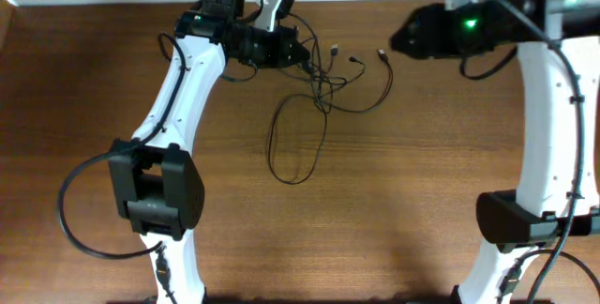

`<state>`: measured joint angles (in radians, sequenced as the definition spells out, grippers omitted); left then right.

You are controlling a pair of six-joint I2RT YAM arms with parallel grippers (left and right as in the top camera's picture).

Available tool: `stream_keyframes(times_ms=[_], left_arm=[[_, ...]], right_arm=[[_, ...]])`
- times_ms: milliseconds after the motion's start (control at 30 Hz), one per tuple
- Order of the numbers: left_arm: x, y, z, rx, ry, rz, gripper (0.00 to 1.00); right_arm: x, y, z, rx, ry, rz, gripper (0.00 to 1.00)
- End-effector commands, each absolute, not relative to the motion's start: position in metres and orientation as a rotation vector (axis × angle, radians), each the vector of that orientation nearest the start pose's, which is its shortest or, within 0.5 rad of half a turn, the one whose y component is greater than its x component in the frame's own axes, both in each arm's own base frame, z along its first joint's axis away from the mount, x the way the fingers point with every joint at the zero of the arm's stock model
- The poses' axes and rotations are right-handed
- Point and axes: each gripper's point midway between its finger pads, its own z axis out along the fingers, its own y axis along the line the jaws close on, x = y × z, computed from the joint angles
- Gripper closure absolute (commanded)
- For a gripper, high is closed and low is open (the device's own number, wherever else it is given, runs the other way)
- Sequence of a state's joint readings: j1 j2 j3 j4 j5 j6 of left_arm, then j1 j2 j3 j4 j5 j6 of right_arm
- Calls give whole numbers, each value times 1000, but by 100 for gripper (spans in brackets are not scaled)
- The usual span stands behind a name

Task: Untangle cables

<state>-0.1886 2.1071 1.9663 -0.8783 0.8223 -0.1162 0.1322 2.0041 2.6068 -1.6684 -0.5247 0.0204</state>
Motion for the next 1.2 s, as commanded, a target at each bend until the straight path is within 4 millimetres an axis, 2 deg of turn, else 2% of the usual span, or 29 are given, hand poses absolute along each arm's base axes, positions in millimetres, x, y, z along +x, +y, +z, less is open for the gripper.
stream_keyframes(times_ms=[0,100,167,200,267,300,333,433,500,533,567,600,633,700,733,800,833,867,967,1000,1033,1067,1100,1133,1167], left_arm=[[443,-231,290,476,2282,-1377,100],[426,-236,310,468,2255,-1520,100],[421,-236,306,428,2301,-1545,100],[420,-236,306,425,2306,-1547,100],[417,-236,305,412,2324,-1563,100],[414,-237,306,416,2320,-1587,100],[412,-238,309,424,2312,-1608,100],[411,-238,310,428,2305,-1621,100],[415,-236,306,426,2315,-1575,98],[422,-232,298,397,2348,-1492,93],[447,-210,269,283,2451,-1175,75],[461,-189,252,204,2506,-950,68],[479,-152,233,92,2548,-620,58],[490,-123,226,16,2550,-387,45],[492,-111,224,-15,2549,-292,34],[494,-85,221,-75,2551,-101,21],[493,-66,220,-115,2546,40,10],[492,-53,221,-141,2537,133,3],[491,-41,222,-163,2532,194,2],[492,-31,222,-139,2536,219,3],[491,-25,220,-152,2552,192,6],[491,-44,217,-40,2577,64,6],[484,-100,220,360,2546,-280,5],[455,-165,242,771,2345,-739,4],[438,-191,256,892,2232,-916,4]], right_arm=[[391,177,345,-540,2508,703,28],[396,214,333,-643,2483,721,28],[401,237,328,-704,2449,737,28],[402,244,329,-720,2431,740,28],[413,244,324,-709,2424,689,30],[418,245,315,-707,2439,682,39],[422,247,310,-706,2445,682,43],[428,247,308,-703,2436,680,68],[428,247,310,-701,2433,680,96],[427,244,314,-695,2424,678,96],[424,236,330,-664,2402,676,96],[416,224,351,-629,2373,671,96],[408,212,364,-606,2358,663,96],[393,188,377,-552,2376,645,96],[389,175,376,-518,2406,637,96],[389,157,371,-438,2456,634,96],[390,147,369,-404,2472,632,96],[389,140,368,-382,2482,645,96],[395,110,364,-219,2526,613,96],[396,87,360,-127,2551,590,96],[394,83,362,-73,2553,686,96],[391,92,366,-120,2533,751,96],[387,104,370,-208,2508,803,96],[386,110,371,-229,2505,807,96],[388,111,372,-236,2497,806,96]])
